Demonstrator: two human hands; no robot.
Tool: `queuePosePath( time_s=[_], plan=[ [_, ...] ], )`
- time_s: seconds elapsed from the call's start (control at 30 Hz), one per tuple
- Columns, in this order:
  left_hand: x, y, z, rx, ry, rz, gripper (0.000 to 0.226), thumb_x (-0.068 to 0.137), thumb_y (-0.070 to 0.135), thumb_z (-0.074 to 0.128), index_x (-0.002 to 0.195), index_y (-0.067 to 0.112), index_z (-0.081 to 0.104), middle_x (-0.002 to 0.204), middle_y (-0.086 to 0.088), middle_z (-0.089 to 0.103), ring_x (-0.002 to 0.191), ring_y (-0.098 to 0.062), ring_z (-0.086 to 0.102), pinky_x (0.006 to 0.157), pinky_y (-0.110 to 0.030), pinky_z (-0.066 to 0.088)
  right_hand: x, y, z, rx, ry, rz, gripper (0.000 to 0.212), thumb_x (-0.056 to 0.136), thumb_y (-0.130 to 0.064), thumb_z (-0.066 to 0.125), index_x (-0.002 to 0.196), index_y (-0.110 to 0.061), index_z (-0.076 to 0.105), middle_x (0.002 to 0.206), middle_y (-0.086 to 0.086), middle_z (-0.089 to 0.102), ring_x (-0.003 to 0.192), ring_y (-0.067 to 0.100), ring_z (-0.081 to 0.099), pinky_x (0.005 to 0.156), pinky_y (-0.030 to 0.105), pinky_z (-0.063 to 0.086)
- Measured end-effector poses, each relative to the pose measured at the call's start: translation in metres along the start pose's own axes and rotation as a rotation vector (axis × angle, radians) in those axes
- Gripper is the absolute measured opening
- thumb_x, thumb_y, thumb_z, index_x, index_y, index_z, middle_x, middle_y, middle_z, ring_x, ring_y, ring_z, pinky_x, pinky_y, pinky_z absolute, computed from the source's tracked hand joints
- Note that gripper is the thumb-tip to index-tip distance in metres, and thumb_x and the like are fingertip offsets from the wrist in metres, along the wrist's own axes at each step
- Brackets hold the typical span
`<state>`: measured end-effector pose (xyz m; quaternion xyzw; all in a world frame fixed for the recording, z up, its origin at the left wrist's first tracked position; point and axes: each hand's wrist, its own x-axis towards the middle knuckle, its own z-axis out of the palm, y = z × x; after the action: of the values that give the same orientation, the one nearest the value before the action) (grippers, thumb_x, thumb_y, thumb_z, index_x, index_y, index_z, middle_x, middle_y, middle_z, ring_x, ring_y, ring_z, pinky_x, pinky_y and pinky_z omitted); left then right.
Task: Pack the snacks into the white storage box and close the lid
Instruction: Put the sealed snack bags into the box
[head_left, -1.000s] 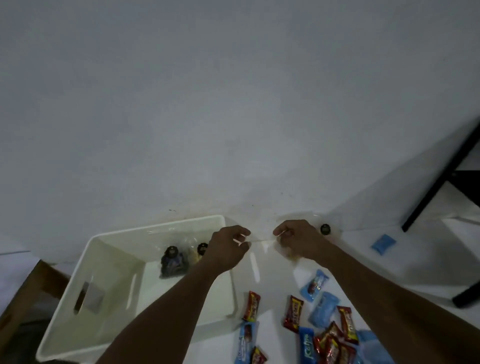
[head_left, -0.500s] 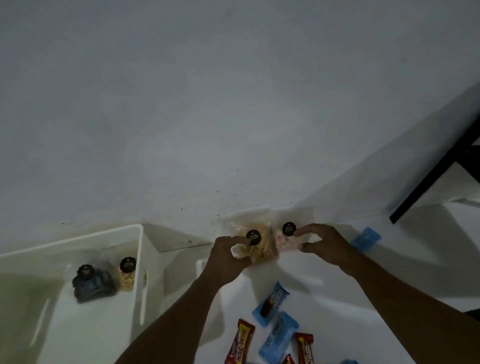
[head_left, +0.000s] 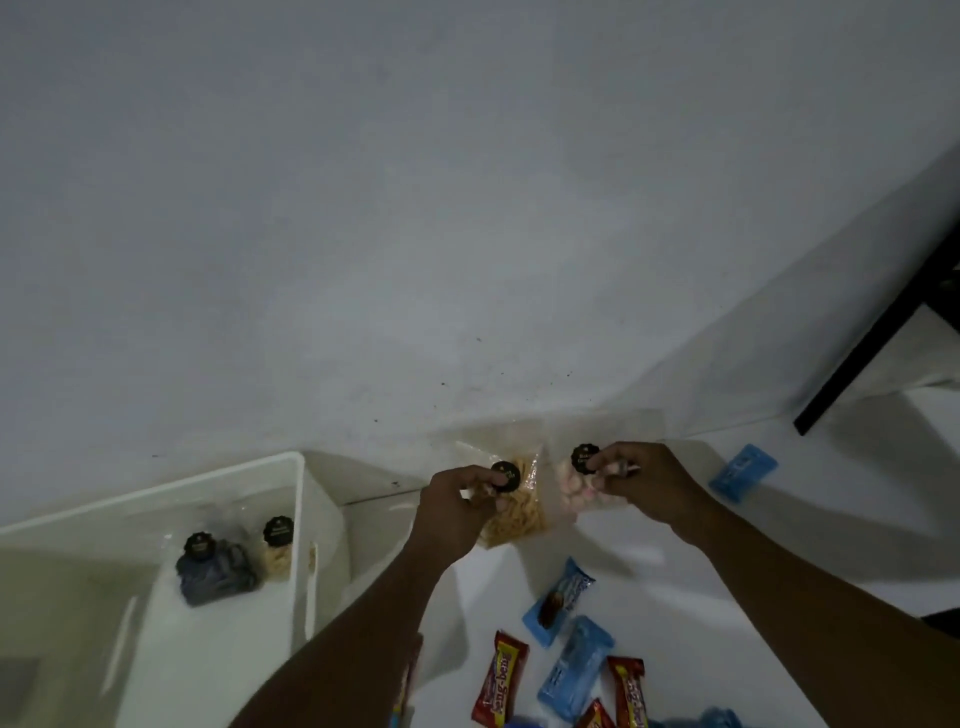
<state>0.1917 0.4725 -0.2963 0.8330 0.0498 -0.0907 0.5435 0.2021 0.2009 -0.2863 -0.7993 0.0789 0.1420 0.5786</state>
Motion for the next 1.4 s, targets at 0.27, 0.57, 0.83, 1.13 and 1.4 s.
queuePosePath(
  time_s=[0.27,0.57,0.83,1.13,1.4],
  plan=[
    [-0.07,0.066,-0.111,0.027,0.064,0.144,0.031,0.07,0.019,0.087,0.08,0.046,0.076,0.099,0.009,0.073,0.09,-0.016,0.073,0.087,-0.035,0.059,-0.063,-0.131,0.034,-0.064,0.0,-0.201,0.019,0.074,0.001,0.079,0.089,-0.01,0.077,0.08,0.004,0.066,0.067,0.012,0.053,0.054,0.011,0.042],
    [-0.164,0.036,-0.291,0.061,0.238,0.082,0.024,0.073,0.017,0.086,0.084,0.036,0.079,0.093,0.004,0.072,0.061,-0.021,0.068,0.053,-0.033,0.057,-0.117,-0.228,0.202,-0.1,-0.143,-0.336,0.021,0.078,-0.001,0.074,0.086,-0.02,0.076,0.089,0.001,0.071,0.073,0.01,0.058,0.065,0.025,0.049],
    [-0.187,-0.083,-0.365,0.134,0.257,-0.062,0.04,0.07,0.002,0.081,0.073,0.042,0.078,0.093,0.009,0.076,0.091,-0.008,0.069,0.082,-0.025,0.057,-0.123,-0.206,0.35,-0.22,-0.196,-0.165,0.019,0.082,0.0,0.063,0.093,-0.012,0.073,0.079,-0.006,0.066,0.066,0.006,0.059,0.051,0.01,0.041],
    [-0.122,-0.162,-0.34,0.142,0.081,-0.159,0.027,0.072,0.009,0.081,0.084,0.033,0.078,0.096,0.011,0.074,0.089,-0.003,0.065,0.069,-0.003,0.046,-0.073,-0.135,0.396,-0.313,-0.109,0.12,0.028,0.084,-0.001,0.05,0.075,-0.02,0.068,0.086,0.001,0.068,0.071,0.013,0.06,0.054,0.02,0.043],
    [-0.114,-0.172,-0.333,0.156,0.057,-0.198,0.029,0.075,0.012,0.079,0.094,0.033,0.074,0.111,0.007,0.07,0.102,-0.014,0.064,0.077,-0.014,0.045,-0.063,-0.135,0.408,-0.367,-0.13,0.202,0.02,0.084,-0.004,0.057,0.089,-0.021,0.066,0.106,0.005,0.065,0.1,0.025,0.062,0.075,0.031,0.051]
  ],
)
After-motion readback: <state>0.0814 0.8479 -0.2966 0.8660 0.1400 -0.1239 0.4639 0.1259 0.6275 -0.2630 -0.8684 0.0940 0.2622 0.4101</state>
